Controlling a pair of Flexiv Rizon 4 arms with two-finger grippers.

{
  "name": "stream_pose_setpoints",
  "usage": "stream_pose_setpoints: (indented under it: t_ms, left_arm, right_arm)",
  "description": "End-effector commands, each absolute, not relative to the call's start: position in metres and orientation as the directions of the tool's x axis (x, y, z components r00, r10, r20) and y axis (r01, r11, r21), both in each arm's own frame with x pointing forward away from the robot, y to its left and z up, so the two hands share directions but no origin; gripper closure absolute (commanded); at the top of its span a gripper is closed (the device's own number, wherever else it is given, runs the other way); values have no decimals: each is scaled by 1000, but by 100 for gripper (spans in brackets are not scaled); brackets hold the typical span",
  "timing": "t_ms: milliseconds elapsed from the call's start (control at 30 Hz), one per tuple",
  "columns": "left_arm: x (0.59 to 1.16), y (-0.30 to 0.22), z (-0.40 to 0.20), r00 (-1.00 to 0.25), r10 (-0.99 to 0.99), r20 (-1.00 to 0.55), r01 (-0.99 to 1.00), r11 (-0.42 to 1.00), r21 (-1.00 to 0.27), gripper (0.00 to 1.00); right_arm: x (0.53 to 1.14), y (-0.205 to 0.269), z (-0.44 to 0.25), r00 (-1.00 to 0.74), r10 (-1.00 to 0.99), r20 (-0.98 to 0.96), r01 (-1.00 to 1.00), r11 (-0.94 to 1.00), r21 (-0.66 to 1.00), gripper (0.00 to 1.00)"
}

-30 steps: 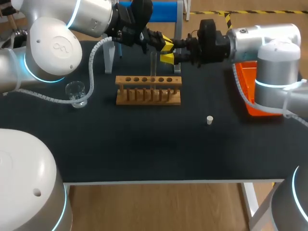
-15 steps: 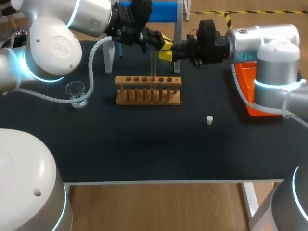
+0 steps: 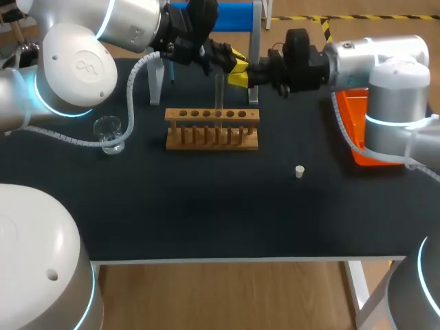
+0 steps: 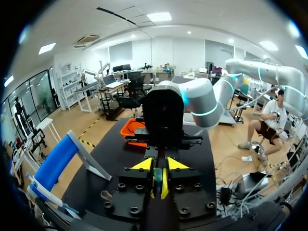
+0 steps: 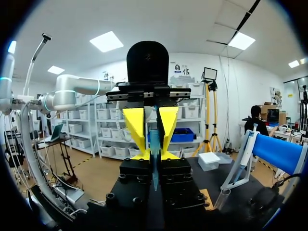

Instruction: Invert the test tube, pick up the pipette, mount the tip to pipette, aspirate from beaker and dispense into the tube, eject the tip, return the pipette, and cap with the stopper.

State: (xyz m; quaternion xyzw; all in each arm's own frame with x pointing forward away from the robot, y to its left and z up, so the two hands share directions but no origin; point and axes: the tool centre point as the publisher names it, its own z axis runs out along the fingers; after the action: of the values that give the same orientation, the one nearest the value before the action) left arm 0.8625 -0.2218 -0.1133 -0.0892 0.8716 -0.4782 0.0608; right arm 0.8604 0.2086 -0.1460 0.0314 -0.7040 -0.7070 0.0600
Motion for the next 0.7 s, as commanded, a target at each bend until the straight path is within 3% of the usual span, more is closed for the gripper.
stream_pose_setpoints:
  t_ms: [33,700]
  left_arm:
    - [861,-220,-112,-977,-213,-20,-99,530,-842,0]
    - [861,-220,-112,-977,-213,-20,-99,530,-842,0]
  right_arm:
    - [855,195,-148,-991,-131,37,38,-4,999,100]
    - [810,107,-168,-988,-149,43,42,10,999,100]
